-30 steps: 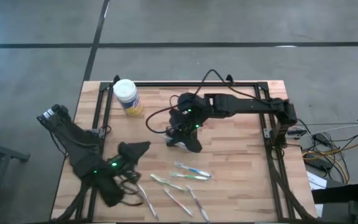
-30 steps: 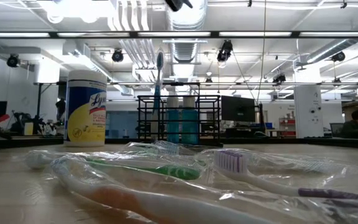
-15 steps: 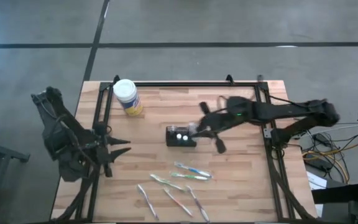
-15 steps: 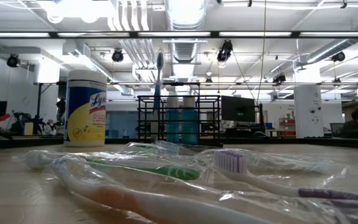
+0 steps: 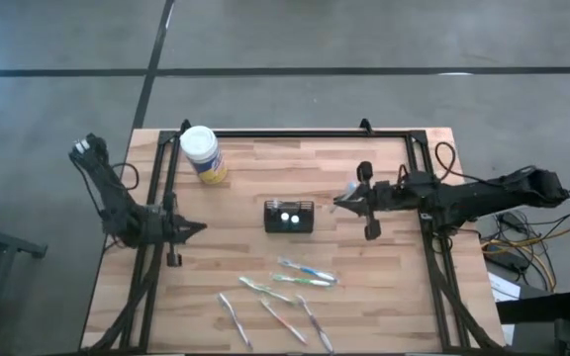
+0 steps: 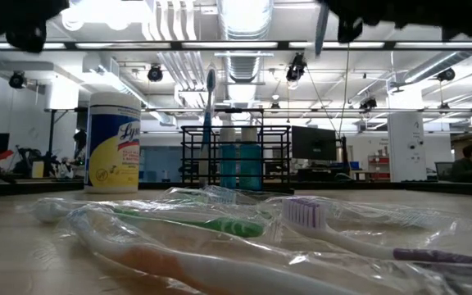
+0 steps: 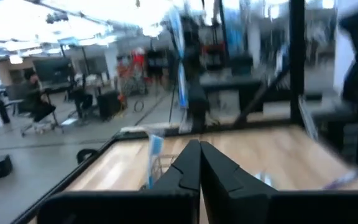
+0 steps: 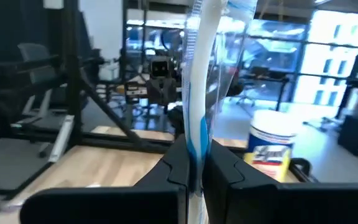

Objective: Pick & Place toothbrushing station
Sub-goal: Put the left blue toothbrush into the mesh organizer

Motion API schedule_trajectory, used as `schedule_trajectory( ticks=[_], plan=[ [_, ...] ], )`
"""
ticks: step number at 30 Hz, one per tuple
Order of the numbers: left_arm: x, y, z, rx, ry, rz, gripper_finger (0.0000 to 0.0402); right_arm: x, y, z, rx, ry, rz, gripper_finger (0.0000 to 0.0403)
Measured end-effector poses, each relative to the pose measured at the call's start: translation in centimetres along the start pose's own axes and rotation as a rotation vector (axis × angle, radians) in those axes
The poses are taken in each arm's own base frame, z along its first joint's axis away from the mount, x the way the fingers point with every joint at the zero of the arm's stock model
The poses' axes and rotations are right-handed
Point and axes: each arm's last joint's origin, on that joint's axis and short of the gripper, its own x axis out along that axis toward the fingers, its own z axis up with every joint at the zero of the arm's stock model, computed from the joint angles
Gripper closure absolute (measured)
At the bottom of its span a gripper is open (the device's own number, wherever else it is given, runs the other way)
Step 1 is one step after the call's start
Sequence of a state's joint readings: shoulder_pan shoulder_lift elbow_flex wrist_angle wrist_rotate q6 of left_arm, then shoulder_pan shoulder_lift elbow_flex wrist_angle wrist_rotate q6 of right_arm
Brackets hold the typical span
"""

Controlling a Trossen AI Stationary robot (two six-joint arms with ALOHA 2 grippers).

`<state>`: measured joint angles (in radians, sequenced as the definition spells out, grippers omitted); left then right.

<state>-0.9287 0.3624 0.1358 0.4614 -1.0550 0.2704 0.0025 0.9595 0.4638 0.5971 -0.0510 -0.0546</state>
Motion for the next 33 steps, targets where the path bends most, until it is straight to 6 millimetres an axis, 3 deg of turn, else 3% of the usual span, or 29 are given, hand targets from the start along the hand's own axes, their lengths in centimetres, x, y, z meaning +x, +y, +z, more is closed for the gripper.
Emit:
schedule_trajectory(
  ticks=[3, 7, 15, 24, 29, 33],
  plan=[
    [-0.6, 1.1, -2.2, -0.039, -0.026, 0.044, 0.0399, -0.6, -0.5, -2.0, 0.003, -0.006, -0.034, 0.039],
    [-0.9, 1.9, -2.9, -0.007, -0.01, 0.021, 0.04, -1.3, -0.9, -3.6, 0.0, -0.032, -0.055, 0.039],
    [-1.0, 4.3, 0.9, 0.053, -0.01, 0.027, 0.0401, -3.0, -3.7, -4.3, 0.017, -0.019, -0.043, 0.039],
    [1.2, 5.0, 0.5, 0.157, 0.062, 0.103, 0.0401, -4.0, -6.9, -3.3, 0.01, -0.035, -0.048, 0.039],
    [2.3, 5.2, -1.0, 0.158, 0.133, 0.103, 0.0401, -3.9, -6.4, -2.3, 0.021, 0.044, -0.038, 0.039],
    [2.4, 5.2, -1.4, 0.147, 0.125, 0.12, 0.0401, -3.9, -4.8, -1.0, -0.025, 0.083, -0.021, 0.039]
  ],
)
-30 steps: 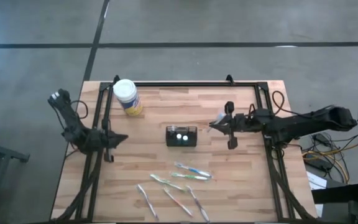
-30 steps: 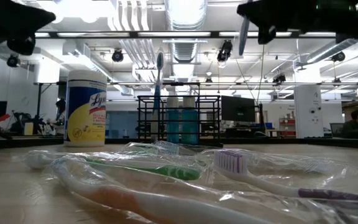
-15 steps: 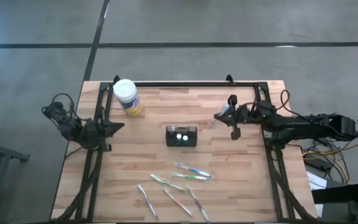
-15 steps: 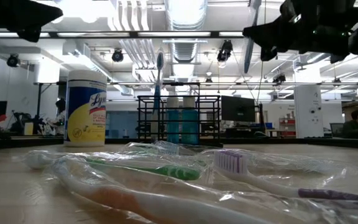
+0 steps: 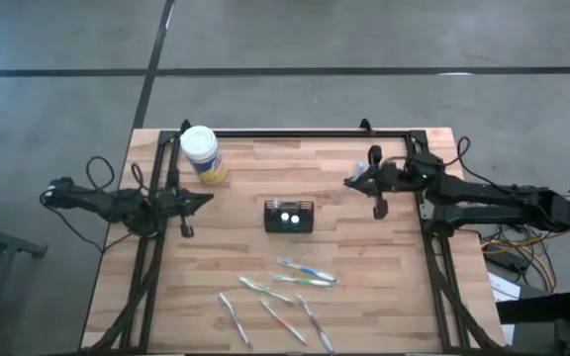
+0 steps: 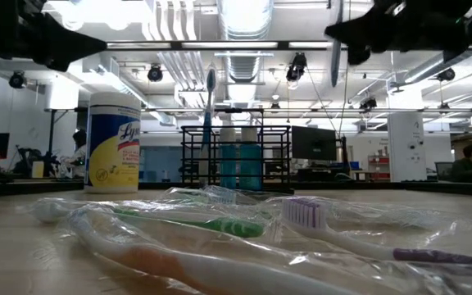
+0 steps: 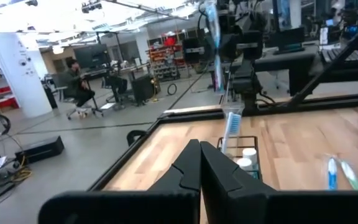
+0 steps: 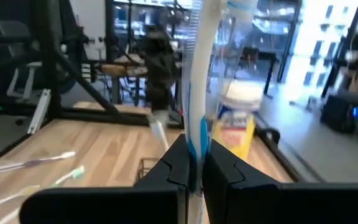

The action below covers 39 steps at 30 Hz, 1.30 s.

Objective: Pick & Place toothbrushing station
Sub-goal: Put the left blue toothbrush into the mesh organizer

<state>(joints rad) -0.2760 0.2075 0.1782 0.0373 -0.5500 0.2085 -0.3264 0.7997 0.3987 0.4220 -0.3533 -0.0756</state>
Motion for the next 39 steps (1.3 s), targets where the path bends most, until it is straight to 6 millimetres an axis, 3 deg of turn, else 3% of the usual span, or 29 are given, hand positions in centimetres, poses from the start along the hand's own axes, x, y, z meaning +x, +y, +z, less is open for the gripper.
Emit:
schedule_trajectory(
  ticks=[7, 13, 21, 34, 39],
  plan=[
    [0.0, -0.1, -0.7, 0.007, 0.005, 0.011, 0.0398, -1.7, 2.1, 2.2, -0.092, -0.132, 0.029, 0.039],
    [0.2, -0.5, -2.0, 0.034, 0.033, 0.009, 0.0396, -1.4, 2.1, 0.7, -0.085, -0.179, 0.024, 0.039],
    [0.2, -0.5, -2.1, 0.036, 0.013, 0.014, 0.0395, 1.8, 1.6, -1.2, -0.06, -0.213, 0.038, 0.039],
    [0.2, -0.5, -2.2, 0.033, 0.016, 0.013, 0.0394, 8.2, 0.3, -4.1, 0.022, -0.091, 0.07, 0.039],
    [0.2, -0.5, -2.2, 0.033, 0.016, 0.013, 0.0394, 9.7, 0.0, -5.5, 0.038, -0.034, 0.073, 0.039]
  ],
)
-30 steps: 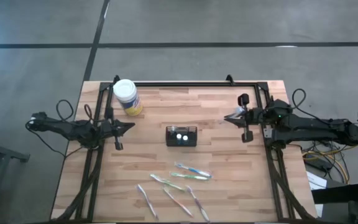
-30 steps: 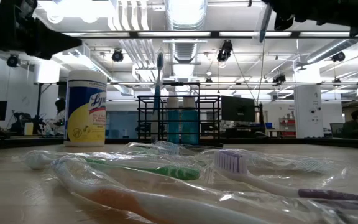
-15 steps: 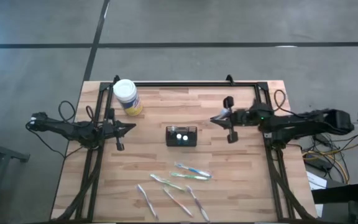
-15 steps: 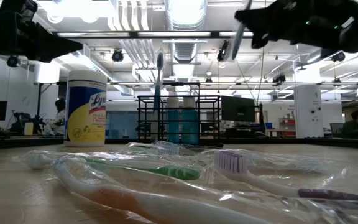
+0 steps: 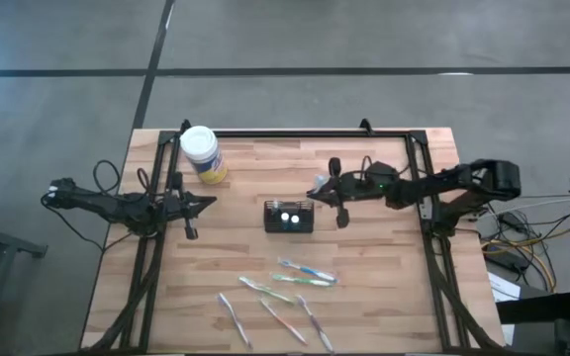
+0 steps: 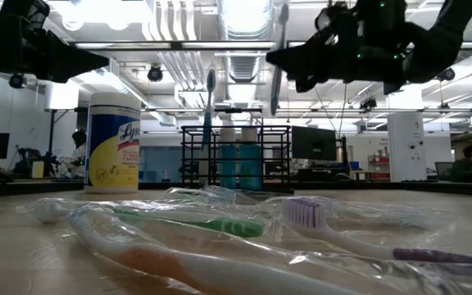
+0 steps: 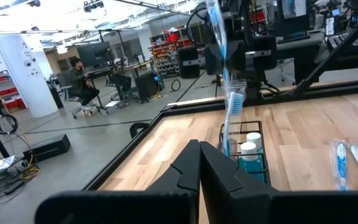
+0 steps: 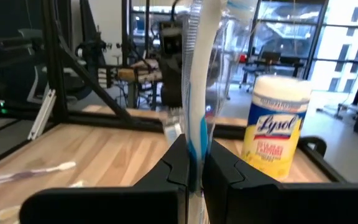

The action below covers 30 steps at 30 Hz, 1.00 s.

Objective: Pick & Place toothbrushing station
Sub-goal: Put the left blue toothbrush into the mesh organizer

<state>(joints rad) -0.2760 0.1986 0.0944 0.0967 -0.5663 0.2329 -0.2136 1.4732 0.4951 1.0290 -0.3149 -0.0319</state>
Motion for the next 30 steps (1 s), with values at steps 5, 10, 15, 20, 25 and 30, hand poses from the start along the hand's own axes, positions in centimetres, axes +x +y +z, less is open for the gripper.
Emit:
schedule_trajectory(
  ticks=[5, 10, 15, 20, 25, 30],
  plan=[
    [0.0, 0.0, 0.0, 0.0, 0.0, 0.0, 0.0394, 0.9, -0.2, -1.5, 0.028, 0.052, 0.002, 0.039],
    [0.0, 0.0, 0.0, -0.009, 0.0, 0.0, 0.0394, 1.6, -0.3, -3.1, 0.023, 0.107, -0.008, 0.039],
    [0.0, 0.0, 0.0, -0.015, 0.0, 0.0, 0.0394, 1.8, -0.3, -4.3, 0.004, 0.149, -0.045, 0.039],
    [0.0, 0.0, 0.0, -0.017, 0.0, -0.001, 0.0394, 1.4, 0.1, -4.9, -0.008, 0.175, -0.085, 0.039],
    [0.0, 0.0, -0.1, -0.02, 0.003, -0.001, 0.0394, 1.3, 0.5, -5.0, -0.005, 0.165, -0.098, 0.039],
    [0.0, 0.0, -0.1, -0.024, 0.002, -0.002, 0.0394, 1.5, 0.9, -6.0, 0.008, 0.213, -0.121, 0.039]
  ],
)
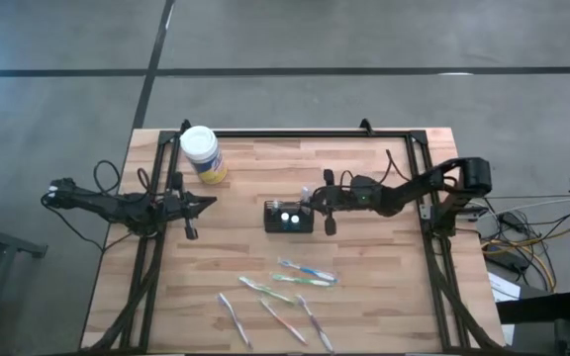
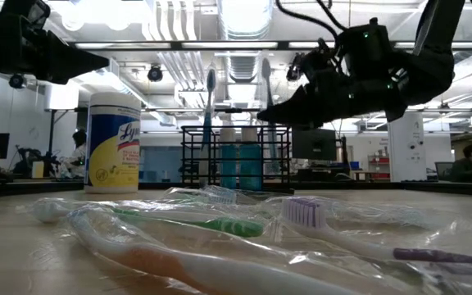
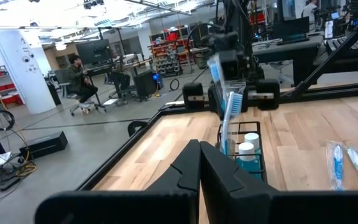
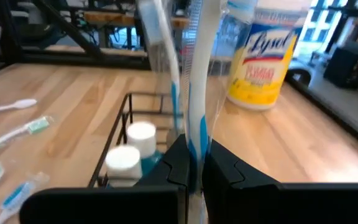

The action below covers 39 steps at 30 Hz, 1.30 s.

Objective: Pick & Place toothbrushing station
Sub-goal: Put the left blue toothbrush into the mesh organizer, then put the blue toothbrush into the mesh organizer

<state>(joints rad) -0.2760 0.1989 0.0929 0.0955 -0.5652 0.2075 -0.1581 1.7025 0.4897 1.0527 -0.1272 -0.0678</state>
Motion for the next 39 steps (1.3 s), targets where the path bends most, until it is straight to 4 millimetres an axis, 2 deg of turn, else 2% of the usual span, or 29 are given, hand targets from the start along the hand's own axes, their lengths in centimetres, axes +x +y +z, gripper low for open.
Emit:
schedule_trajectory(
  ticks=[11, 23, 33, 39],
  plan=[
    [0.0, 0.0, 0.0, -0.002, -0.002, -0.005, 0.0394, 0.8, 0.0, -1.4, 0.05, -0.014, 0.001, 0.038],
    [0.0, 0.0, 0.0, -0.011, -0.002, -0.007, 0.0394, 0.7, 0.2, -1.2, 0.127, -0.01, 0.012, 0.0266],
    [0.0, 0.0, 0.0, -0.02, -0.003, -0.008, 0.0394, -0.5, 0.3, 1.3, 0.107, -0.035, 0.041, 0.0201],
    [0.0, 0.0, 0.0, -0.025, -0.003, -0.01, 0.0394, -1.9, 0.3, 3.0, 0.095, 0.002, 0.037, 0.0182]
  ],
)
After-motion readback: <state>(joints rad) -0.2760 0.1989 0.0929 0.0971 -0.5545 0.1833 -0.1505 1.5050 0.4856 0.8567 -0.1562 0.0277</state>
